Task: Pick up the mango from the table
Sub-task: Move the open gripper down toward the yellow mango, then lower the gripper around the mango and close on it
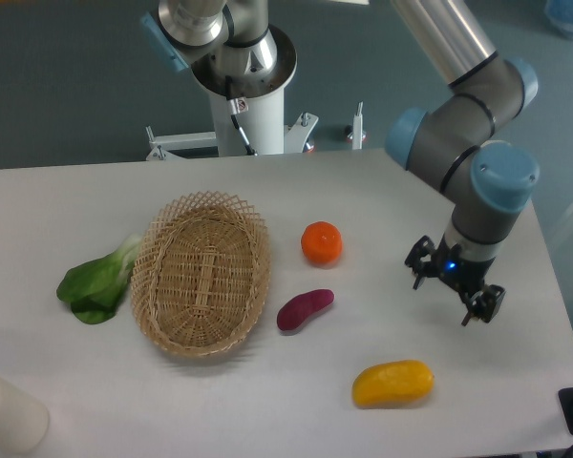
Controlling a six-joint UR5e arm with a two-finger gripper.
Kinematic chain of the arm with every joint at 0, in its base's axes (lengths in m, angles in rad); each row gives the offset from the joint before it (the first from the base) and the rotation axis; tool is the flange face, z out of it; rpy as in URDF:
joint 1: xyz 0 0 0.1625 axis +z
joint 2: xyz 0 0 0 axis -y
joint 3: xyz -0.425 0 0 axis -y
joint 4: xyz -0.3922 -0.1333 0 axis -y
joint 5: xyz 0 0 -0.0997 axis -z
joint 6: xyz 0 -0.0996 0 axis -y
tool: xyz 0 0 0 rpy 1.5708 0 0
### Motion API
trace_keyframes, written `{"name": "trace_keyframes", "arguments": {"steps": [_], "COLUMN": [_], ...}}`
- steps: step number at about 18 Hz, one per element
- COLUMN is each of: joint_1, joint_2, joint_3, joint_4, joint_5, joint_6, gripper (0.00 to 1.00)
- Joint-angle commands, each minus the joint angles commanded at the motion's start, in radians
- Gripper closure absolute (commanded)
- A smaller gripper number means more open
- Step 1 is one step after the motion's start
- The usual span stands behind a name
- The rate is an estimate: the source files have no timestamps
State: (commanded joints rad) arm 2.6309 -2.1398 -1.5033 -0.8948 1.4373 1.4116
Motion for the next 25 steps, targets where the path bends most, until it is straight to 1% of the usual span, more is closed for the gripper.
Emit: {"name": "trace_keyframes", "arguments": {"steps": [1, 2, 6, 8, 11, 15, 17, 18, 19, 22, 25], "joint_1": [-0.005, -0.008, -0.015, -0.046, -0.075, -0.081, -0.083, -0.097, -0.101, -0.104, -0.109], "joint_2": [-0.006, -0.012, -0.037, -0.057, -0.066, -0.074, -0.094, -0.109, -0.112, -0.118, -0.127], "joint_3": [-0.002, 0.000, 0.046, 0.070, 0.078, 0.080, 0.103, 0.123, 0.129, 0.124, 0.120], "joint_4": [0.022, 0.030, 0.030, 0.030, 0.030, 0.031, 0.031, 0.030, 0.030, 0.030, 0.034], "joint_5": [0.000, 0.000, -0.003, 0.000, 0.002, 0.005, 0.006, 0.006, 0.006, 0.006, 0.034], "joint_6": [-0.022, -0.029, -0.017, -0.025, -0.025, -0.013, -0.013, -0.019, -0.020, -0.014, -0.011], "gripper": [0.00, 0.00, 0.00, 0.00, 0.00, 0.00, 0.00, 0.00, 0.00, 0.00, 0.00]}}
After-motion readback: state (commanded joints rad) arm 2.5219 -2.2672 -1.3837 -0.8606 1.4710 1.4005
